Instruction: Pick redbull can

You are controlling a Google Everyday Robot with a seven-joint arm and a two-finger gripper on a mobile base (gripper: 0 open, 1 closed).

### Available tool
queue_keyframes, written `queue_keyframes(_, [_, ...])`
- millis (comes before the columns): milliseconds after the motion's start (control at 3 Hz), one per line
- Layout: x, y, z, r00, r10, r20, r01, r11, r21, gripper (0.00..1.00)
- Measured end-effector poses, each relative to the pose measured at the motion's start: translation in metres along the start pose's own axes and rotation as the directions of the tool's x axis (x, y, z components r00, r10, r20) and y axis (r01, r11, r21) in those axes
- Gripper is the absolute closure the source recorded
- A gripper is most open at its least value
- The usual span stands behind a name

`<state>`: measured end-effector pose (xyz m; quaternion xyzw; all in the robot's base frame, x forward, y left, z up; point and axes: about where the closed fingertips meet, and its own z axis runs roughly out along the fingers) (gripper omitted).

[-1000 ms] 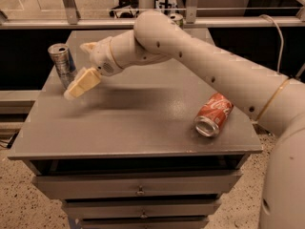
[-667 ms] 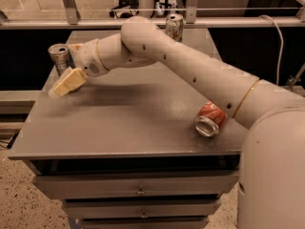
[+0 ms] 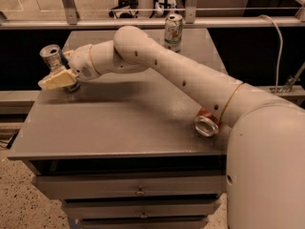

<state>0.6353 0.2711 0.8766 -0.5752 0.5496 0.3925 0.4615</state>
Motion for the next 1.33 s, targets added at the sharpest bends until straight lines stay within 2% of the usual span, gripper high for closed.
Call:
queue_keyframes(333, [0.000, -0.008, -0.009, 1.000, 0.005, 0.013, -0.005, 0.9993, 0.037, 0.64])
queue_keyframes(667, [-0.010, -0.014, -0.030, 0.999, -0.008, 0.040, 0.005, 0.9968, 0.080, 0.86])
queue_keyframes(1000, [-0.029, -0.016, -0.057, 0.997, -0.024, 0.069, 0.016, 0.9936, 0.112, 1.00])
queue_keyframes(1333, [-0.029, -0.017, -0.060, 0.997, -0.023, 0.071, 0.015, 0.9931, 0.117, 1.00])
